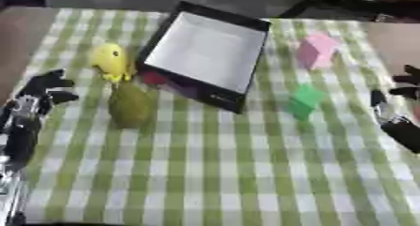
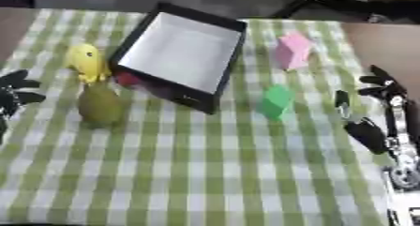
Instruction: Pick up objects on the table and place them in the box.
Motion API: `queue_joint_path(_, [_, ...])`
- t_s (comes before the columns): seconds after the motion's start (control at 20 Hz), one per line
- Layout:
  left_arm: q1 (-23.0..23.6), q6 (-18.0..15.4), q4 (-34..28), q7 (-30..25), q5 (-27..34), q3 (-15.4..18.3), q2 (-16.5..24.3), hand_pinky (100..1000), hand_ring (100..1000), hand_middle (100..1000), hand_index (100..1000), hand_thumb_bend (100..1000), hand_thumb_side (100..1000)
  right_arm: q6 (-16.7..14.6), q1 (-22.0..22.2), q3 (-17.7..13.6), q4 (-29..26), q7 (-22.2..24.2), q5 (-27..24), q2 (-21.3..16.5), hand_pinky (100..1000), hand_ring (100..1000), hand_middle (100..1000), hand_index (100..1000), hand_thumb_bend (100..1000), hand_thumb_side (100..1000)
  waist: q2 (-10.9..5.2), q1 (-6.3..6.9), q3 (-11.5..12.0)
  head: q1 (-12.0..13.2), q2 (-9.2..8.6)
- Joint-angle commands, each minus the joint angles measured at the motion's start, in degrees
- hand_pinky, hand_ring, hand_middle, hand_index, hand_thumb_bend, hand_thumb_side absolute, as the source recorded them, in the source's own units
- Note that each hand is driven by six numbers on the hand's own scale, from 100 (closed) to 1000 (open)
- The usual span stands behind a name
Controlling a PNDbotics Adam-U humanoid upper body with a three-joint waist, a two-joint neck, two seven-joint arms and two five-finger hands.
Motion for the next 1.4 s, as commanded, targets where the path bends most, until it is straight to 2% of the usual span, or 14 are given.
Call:
queue_joint_path(0.05, [-4.04,-0.80,0.69,-0.17,-3.01,0.32,8.90,821,670,720,908,343,862,0.28,-0.01,-0.40,-0.63,-0.24,-0.29,-1.53,812,693,742,923,278,517,-1.66,0.76,-0.21,0.26,-0.11])
queue_joint_path(0.2, [-10.63,-1.65,6.36,-4.56,-6.20,-1.96,19.10,820,705,763,948,307,784,0.36,0.20,-0.30,-0.47,-0.15,-0.29,-1.83,812,693,743,923,271,518,-2.00,1.33,-0.58,0.44,-0.11])
queue_joint_path(0.25, [-13.05,-2.04,9.03,-6.75,-7.20,-2.93,21.70,819,709,767,951,103,942,0.35,0.25,-0.24,-0.43,-0.09,-0.31,-1.89,812,693,743,923,288,511,-2.12,1.46,-0.67,0.51,-0.11])
queue_joint_path(0.3, [-15.78,-2.53,11.98,-9.16,-8.47,-4.16,24.38,818,717,772,952,318,713,0.32,0.29,-0.14,-0.38,0.03,-0.31,-1.96,812,693,743,923,269,519,-2.28,1.63,-0.82,0.57,-0.11])
queue_joint_path(0.45, [-24.65,-5.18,22.50,-16.46,-11.79,-8.82,29.63,815,726,777,949,338,665,0.25,0.57,0.08,-0.19,0.32,-0.32,-2.19,812,693,743,924,266,520,-2.82,1.94,-1.23,0.47,-0.11])
queue_joint_path(0.5, [-27.65,-6.28,26.14,-18.91,-13.60,-10.64,30.44,812,739,787,947,391,638,0.27,0.70,0.13,-0.11,0.37,-0.29,-2.28,812,693,743,924,263,521,-3.05,2.10,-1.38,0.53,-0.11])
queue_joint_path(0.6, [-33.16,-8.85,33.46,-23.26,-18.02,-13.34,29.91,813,744,793,950,404,644,0.24,0.95,0.17,0.02,0.39,-0.38,-2.37,812,693,743,924,261,521,-3.38,2.26,-1.48,0.55,-0.11])
queue_joint_path(0.75, [-39.22,-12.77,42.32,-27.44,-23.78,-14.92,26.02,813,746,796,948,448,637,0.17,1.19,0.27,0.20,0.51,-0.54,-2.39,812,693,743,924,258,524,-3.72,2.23,-1.62,0.31,-0.11])
queue_joint_path(0.9, [-42.52,-16.48,48.19,-30.24,-29.18,-15.72,22.15,817,750,799,951,510,639,0.17,1.33,0.22,0.31,0.44,-0.84,-2.39,812,693,742,924,254,524,-3.90,2.16,-1.82,0.32,-0.11])
queue_joint_path(1.05, [-44.38,-19.24,51.89,-31.93,-33.31,-16.05,19.21,814,752,799,949,506,625,0.18,1.48,0.20,0.42,0.40,-1.08,-2.35,812,693,742,924,250,526,-4.00,2.15,-1.90,0.26,-0.11])
queue_joint_path(1.2, [-45.34,-20.20,54.01,-30.57,-36.69,-15.77,17.11,806,748,796,946,487,598,0.17,1.51,0.24,0.47,0.47,-1.16,-2.31,812,693,742,924,247,528,-4.03,2.17,-1.86,0.23,-0.11])
queue_joint_path(1.4, [-45.88,-17.97,55.64,-23.81,-42.38,-14.68,14.48,788,740,789,941,465,558,0.14,1.43,0.31,0.49,0.61,-1.17,-2.21,812,693,743,924,242,528,-4.02,2.06,-1.79,0.07,-0.11])
